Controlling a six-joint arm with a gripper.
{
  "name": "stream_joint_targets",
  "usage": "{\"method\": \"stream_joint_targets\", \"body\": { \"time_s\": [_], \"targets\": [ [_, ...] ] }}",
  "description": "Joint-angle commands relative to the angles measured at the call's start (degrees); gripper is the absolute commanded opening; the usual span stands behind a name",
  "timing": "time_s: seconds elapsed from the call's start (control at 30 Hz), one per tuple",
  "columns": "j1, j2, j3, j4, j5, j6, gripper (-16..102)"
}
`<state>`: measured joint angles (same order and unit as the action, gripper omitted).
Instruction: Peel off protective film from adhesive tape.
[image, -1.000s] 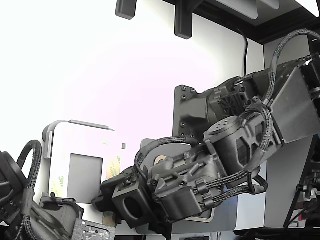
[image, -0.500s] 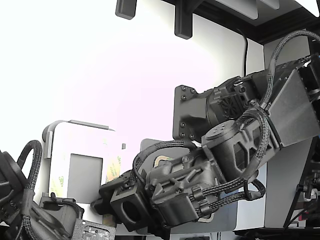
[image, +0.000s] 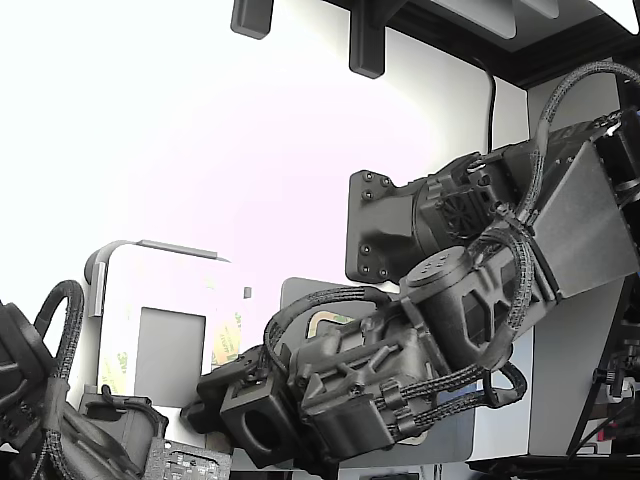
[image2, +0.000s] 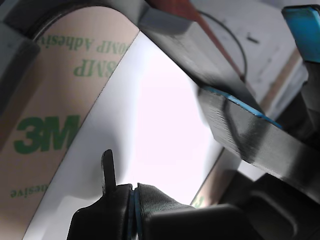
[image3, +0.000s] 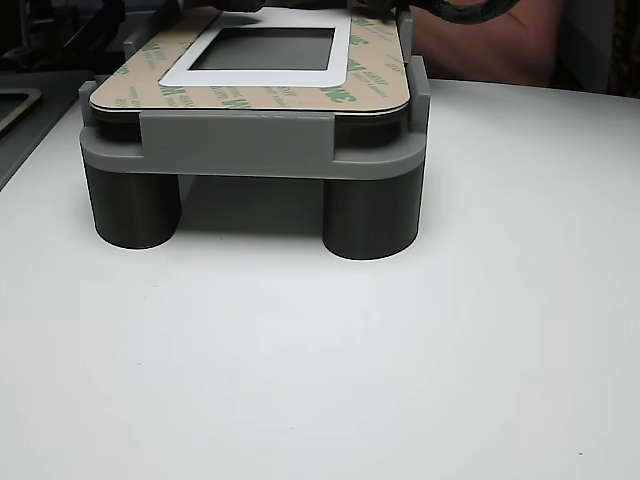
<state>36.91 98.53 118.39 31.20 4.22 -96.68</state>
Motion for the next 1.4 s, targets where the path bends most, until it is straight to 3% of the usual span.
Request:
{"method": "stream_joint_targets", "body": {
  "time_s": [0.0,0.5,1.37],
  "targets": [
    [-0.3,0.9,-1.3,-0.2,0.2,-0.4,-10],
    [0.7,0.7,-0.6,-0.8,2.1,-2.5,-10],
    [1.0,1.1,0.5,-3.0,1.1,-2.7,-10]
  ]
}}
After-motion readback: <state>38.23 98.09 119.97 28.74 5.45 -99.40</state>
